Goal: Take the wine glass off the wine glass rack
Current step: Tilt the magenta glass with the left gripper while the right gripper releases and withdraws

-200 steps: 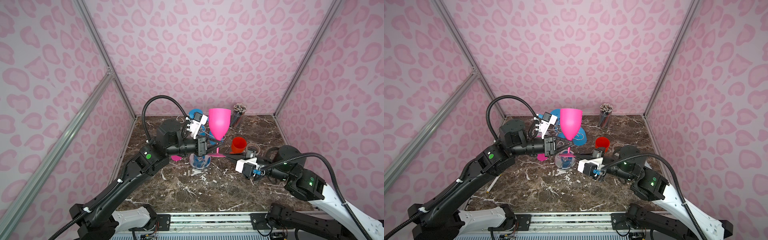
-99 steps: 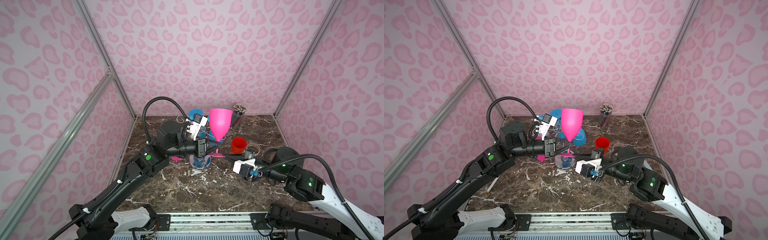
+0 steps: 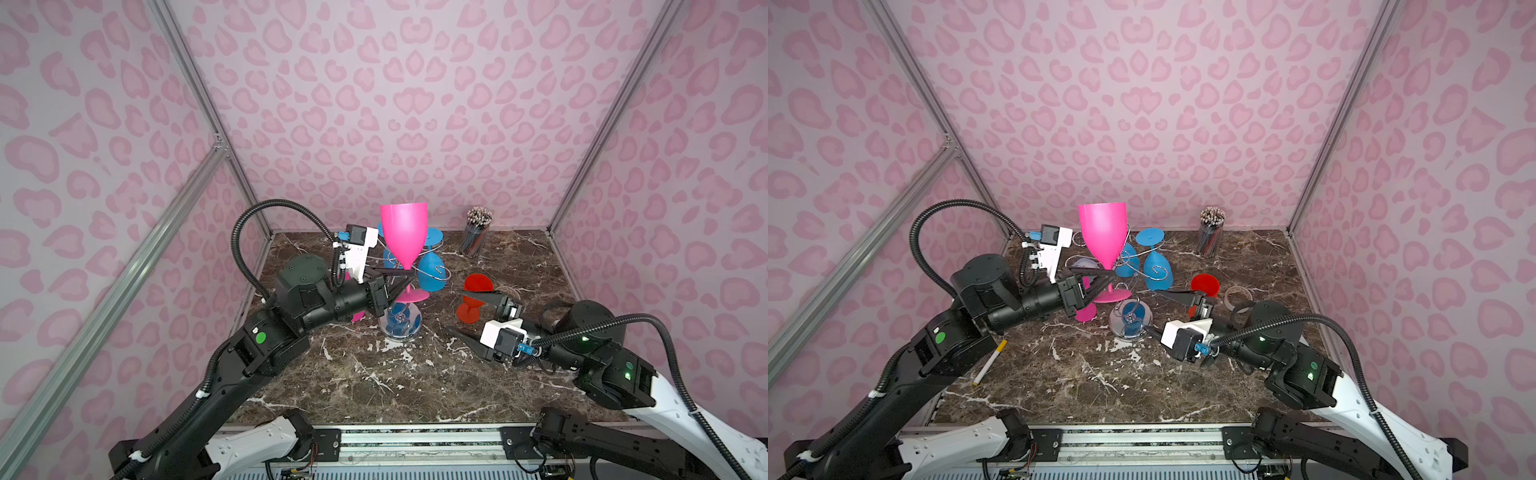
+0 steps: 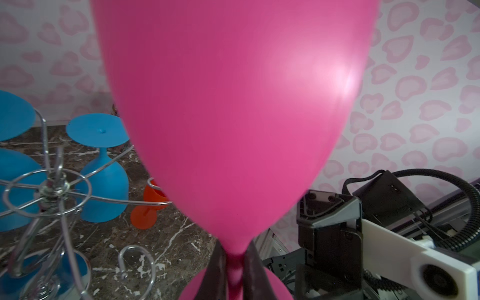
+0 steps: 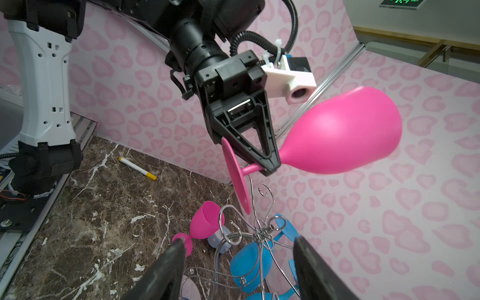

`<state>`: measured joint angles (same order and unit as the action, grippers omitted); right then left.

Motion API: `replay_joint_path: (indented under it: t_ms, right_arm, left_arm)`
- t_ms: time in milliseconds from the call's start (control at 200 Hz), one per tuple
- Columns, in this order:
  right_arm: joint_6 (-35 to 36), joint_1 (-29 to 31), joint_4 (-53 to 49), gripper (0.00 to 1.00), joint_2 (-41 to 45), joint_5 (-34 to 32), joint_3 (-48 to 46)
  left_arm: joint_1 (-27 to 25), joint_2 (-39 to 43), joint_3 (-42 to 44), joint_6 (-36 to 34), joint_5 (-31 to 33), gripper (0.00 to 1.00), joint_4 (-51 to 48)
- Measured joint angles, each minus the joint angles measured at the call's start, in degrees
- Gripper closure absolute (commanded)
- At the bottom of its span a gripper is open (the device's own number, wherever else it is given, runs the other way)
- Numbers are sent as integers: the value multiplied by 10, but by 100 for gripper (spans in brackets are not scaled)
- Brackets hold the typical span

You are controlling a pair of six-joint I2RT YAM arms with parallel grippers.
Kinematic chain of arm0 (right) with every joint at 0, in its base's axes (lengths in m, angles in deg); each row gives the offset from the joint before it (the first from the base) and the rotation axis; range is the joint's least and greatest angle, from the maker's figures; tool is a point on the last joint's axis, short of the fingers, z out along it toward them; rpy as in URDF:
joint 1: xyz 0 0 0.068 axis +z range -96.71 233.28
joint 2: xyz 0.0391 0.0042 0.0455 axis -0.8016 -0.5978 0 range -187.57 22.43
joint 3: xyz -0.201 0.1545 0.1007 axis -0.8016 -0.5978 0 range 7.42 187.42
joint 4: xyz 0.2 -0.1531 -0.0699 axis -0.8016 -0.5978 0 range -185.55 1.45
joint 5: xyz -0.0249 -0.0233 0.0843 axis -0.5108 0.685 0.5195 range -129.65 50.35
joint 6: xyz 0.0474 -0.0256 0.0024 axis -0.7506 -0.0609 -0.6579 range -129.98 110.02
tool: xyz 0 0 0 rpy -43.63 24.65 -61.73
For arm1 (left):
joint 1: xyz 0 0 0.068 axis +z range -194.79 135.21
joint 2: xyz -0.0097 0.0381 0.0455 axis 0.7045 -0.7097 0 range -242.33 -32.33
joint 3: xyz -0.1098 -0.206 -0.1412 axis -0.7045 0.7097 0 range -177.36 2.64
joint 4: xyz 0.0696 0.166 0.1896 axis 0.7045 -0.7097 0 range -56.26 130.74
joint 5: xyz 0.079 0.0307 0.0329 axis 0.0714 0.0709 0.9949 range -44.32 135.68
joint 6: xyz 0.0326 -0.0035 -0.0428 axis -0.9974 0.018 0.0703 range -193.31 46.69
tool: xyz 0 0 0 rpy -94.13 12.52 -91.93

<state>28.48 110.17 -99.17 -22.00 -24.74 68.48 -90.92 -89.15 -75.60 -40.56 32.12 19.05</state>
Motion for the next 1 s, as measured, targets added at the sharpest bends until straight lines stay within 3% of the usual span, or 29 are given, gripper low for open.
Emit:
replay_joint_path:
  t_ms: [200,375,570,775,915,1000]
  right_arm:
    - [-35,0,3,30,-3,-17,7]
    - [-73,0,26,27,-3,-47,7]
    - [-172,-7,50,29,-9,-103,24]
    - [-292,-20,18,29,-49,-154,117]
    - [-374,-47,-48,30,-100,-156,204]
    - [-420,-74,-75,31,-123,-125,228]
  left_arm:
    - [0,57,2,-95,107,96,-52]
    - [0,106,10,-215,140,96,-59]
    - [-1,125,41,-371,175,96,-71]
    - [-8,106,42,-542,257,96,-87]
    - [-21,98,59,-656,321,96,-81]
    - [-27,92,65,-718,350,96,-70]
